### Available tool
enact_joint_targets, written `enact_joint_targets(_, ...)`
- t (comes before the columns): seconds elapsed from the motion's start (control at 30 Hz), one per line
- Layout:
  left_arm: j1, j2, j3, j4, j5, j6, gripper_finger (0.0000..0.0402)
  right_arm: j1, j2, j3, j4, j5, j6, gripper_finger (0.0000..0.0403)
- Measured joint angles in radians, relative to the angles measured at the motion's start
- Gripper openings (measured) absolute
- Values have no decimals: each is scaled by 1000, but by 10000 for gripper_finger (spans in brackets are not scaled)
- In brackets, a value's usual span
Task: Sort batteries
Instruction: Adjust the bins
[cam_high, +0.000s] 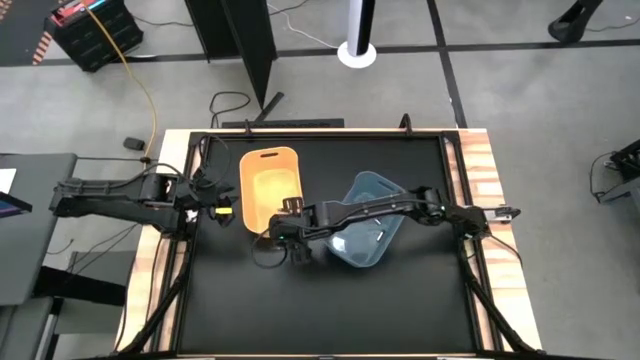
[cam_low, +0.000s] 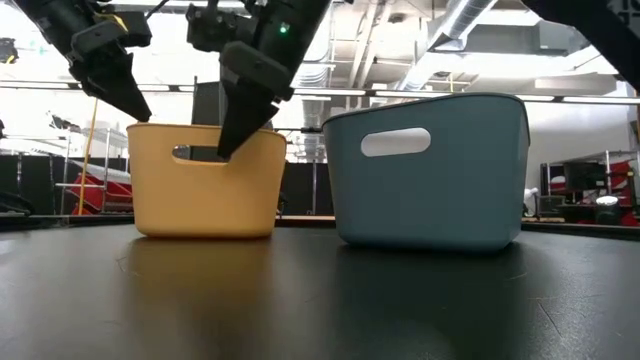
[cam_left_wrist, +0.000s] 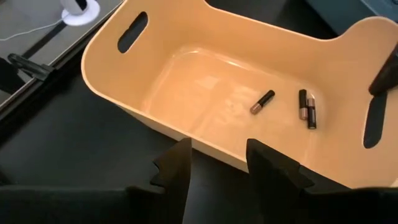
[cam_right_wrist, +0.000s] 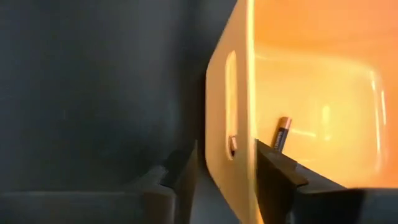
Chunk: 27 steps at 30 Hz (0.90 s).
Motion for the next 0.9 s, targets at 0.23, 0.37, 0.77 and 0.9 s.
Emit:
enact_joint_targets(0.23,0,-2,0,7,0,13,148,29,-7,0,-21,-5,42,89)
enact_joint_targets(0.37,0,-2,0,9,0,14,148,45,-7,0,-29,-21,81,68)
enact_joint_targets(0.77,-1,2,0,5,88,-15,148,151,-7,0,-57,-25,198,64)
enact_joint_targets(0.9,-5,15,0,4,102,-32,148,182,-7,0,-56,-25,224,66)
